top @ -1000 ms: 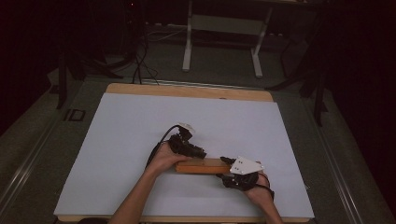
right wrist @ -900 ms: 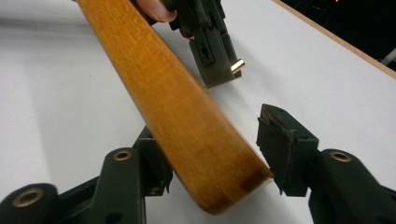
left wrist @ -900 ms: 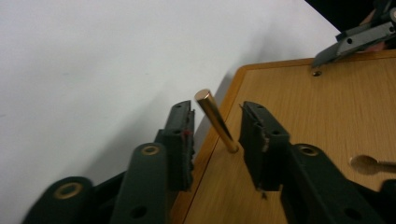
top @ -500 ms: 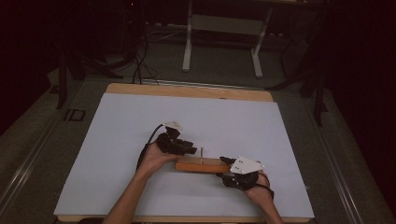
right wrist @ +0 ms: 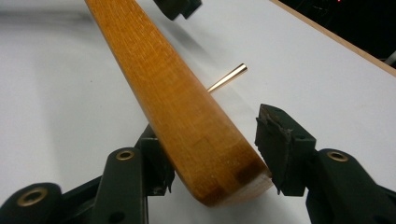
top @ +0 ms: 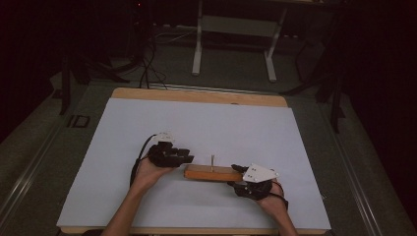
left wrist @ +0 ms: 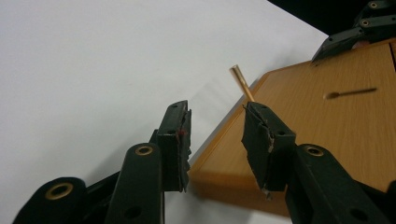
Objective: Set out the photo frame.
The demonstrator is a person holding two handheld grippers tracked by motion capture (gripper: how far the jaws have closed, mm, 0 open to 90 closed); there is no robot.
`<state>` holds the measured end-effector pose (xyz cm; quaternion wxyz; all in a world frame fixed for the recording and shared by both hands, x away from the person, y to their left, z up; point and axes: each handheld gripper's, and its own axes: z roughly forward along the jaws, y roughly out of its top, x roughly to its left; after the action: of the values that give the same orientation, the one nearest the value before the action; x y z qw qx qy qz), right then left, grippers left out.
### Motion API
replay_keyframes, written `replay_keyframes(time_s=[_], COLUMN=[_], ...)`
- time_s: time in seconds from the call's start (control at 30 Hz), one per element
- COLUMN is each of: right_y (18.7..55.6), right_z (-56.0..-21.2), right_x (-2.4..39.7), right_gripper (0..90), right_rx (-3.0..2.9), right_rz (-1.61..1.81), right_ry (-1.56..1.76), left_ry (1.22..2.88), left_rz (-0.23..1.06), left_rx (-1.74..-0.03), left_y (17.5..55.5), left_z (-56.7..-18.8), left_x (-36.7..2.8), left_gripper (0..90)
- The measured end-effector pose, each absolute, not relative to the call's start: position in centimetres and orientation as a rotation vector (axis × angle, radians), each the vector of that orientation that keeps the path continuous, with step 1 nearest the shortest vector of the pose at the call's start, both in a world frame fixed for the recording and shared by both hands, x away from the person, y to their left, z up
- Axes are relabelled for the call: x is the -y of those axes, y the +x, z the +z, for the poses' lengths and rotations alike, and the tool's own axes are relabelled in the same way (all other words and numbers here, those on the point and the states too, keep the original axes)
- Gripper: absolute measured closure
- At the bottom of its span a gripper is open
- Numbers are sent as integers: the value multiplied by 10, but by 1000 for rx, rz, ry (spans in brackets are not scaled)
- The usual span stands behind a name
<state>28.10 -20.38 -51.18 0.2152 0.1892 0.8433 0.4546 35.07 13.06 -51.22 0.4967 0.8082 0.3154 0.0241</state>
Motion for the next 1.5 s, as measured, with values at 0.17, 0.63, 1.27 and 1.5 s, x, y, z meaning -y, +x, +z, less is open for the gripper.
replay_keyframes(time_s=[0.17,0.63,1.27,1.5], right_y=[281,283,289,291], right_z=[-511,-510,-509,-508], right_x=[204,205,208,209], right_gripper=[490,493,499,499], right_rx=[-2340,-2342,-2332,-2331], right_rz=[1262,1271,1293,1300], right_ry=[527,529,547,552], left_ry=[1955,2035,2108,2131], left_rz=[81,196,307,312], left_rx=[-775,-747,-662,-607], left_y=[340,305,306,305], left_z=[-515,-517,-517,-519], left_x=[-140,-155,-139,-125], left_gripper=[591,515,410,390])
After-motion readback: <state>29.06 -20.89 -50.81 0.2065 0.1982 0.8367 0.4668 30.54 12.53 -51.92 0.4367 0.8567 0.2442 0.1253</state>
